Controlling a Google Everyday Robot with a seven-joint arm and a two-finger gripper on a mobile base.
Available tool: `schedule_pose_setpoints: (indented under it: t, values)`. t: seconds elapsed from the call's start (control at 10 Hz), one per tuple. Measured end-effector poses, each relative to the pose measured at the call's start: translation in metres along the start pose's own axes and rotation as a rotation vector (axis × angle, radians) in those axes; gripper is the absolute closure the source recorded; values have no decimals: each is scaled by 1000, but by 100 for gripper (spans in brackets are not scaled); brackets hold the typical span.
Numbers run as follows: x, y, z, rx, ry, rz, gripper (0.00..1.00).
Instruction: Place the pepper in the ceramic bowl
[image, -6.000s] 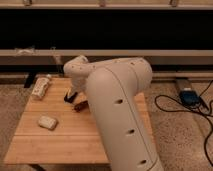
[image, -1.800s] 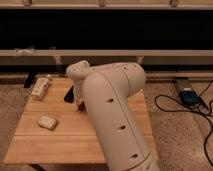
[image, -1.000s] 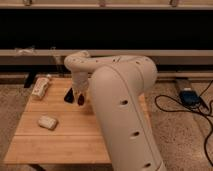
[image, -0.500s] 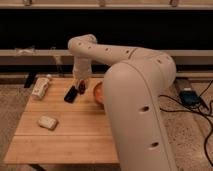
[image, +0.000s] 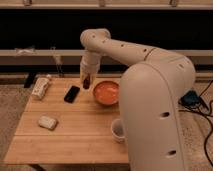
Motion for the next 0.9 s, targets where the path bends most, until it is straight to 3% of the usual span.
schedule_pose_setpoints:
  t: [0.3, 0.6, 0.8, 0.9]
  values:
    - [1, -4, -20, -9, -26, -14, 100]
    - [2, -7, -28, -2, -35, -19, 100]
    - [3, -14, -25, 23, -32, -9, 100]
    - [4, -20, -20, 52, -28, 2, 100]
